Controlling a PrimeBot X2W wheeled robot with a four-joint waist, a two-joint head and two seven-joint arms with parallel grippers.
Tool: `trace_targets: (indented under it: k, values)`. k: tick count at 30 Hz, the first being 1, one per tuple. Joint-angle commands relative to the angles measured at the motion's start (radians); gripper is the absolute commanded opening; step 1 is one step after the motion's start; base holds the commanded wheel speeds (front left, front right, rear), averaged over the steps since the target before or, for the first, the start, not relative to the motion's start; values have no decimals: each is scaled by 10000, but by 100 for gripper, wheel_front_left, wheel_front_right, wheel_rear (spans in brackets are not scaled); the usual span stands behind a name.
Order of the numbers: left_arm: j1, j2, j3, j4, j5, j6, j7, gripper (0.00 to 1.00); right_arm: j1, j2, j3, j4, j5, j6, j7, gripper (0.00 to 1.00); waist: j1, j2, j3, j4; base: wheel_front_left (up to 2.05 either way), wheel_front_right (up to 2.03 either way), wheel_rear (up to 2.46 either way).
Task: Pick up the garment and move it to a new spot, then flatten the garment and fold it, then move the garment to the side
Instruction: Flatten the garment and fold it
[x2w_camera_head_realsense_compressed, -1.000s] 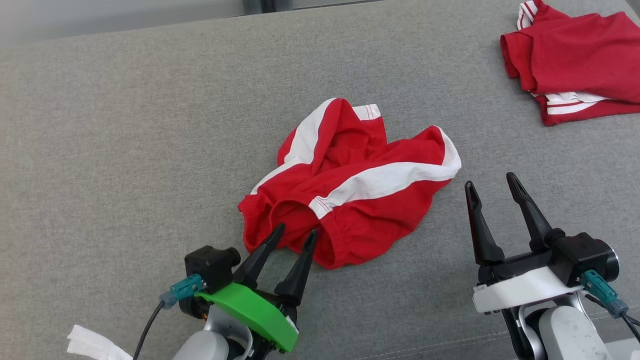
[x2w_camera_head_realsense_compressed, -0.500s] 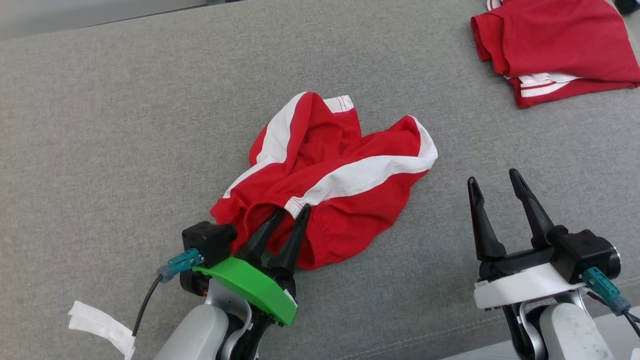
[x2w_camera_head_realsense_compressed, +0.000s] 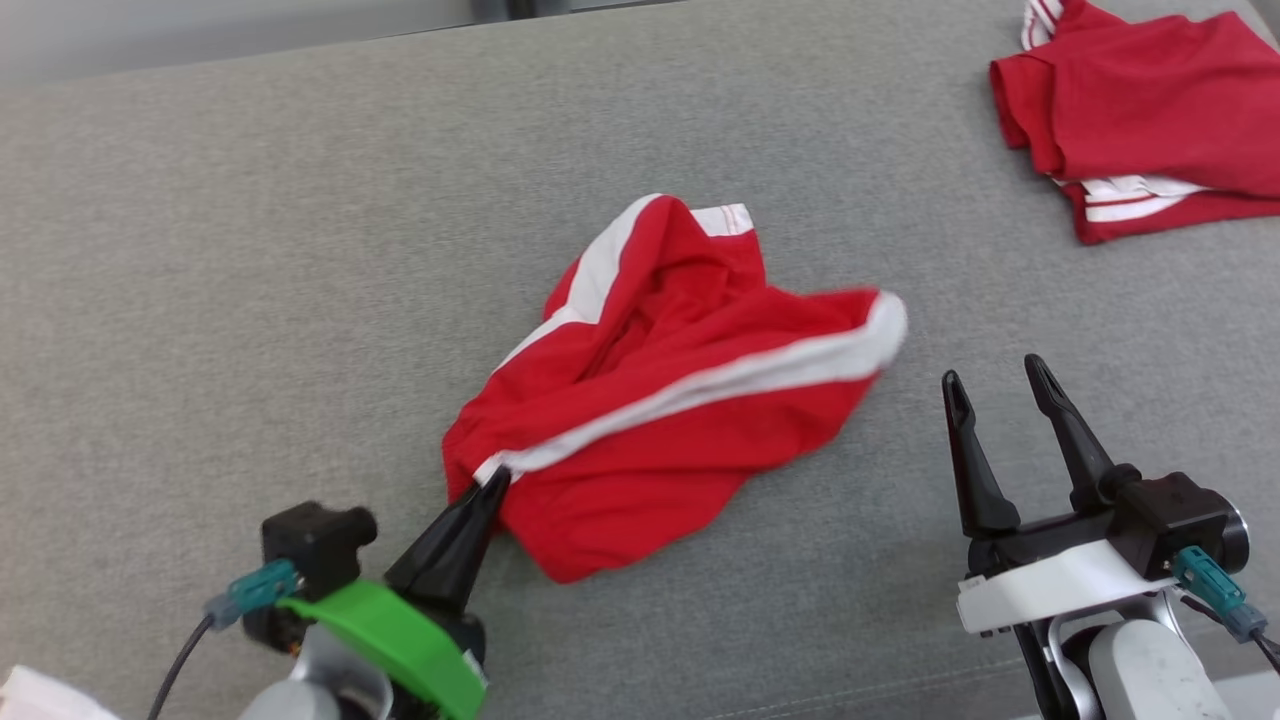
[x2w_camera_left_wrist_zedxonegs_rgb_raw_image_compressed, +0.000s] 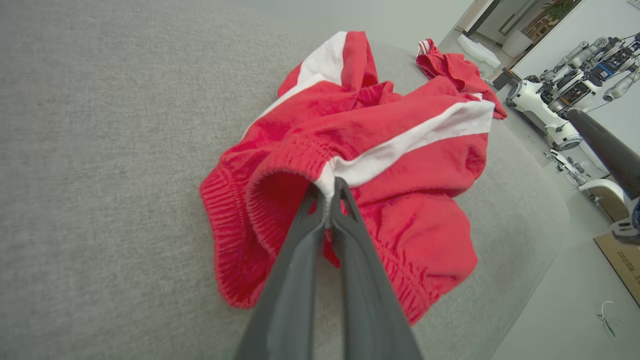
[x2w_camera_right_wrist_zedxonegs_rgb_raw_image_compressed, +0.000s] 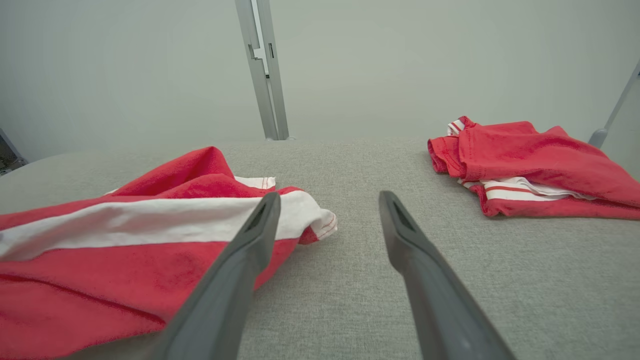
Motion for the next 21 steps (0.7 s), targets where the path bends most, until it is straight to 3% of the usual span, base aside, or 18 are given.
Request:
trace_targets:
  k: [1, 4, 8, 16, 21]
  values:
    - [280, 325, 80, -200, -5, 101, 118, 0, 139, -86, 15, 31, 62, -8, 1, 100, 0, 0, -167, 421, 0, 0, 0]
    - [615, 752, 365, -630, -24, 371, 179, 0, 160, -235, 191, 169, 215, -8, 1, 100, 0, 0, -207, 752, 0, 0, 0]
    - [661, 784, 625, -751, -40, 591, -65, 0, 353, -666, 796, 425, 606, -9, 1, 100, 0, 0, -275, 1135, 0, 0, 0]
    - [-8, 445, 571, -69, 441, 479, -849, 0, 1439, -2259, 2469, 585, 1317, -8, 1, 100, 0, 0, -242, 1394, 0, 0, 0]
    - [-293, 402, 580, 332, 467, 366, -1079, 0, 1559, -2900, 3464, 930, 1750, -8, 1, 100, 0, 0, -123, 1369, 0, 0, 0]
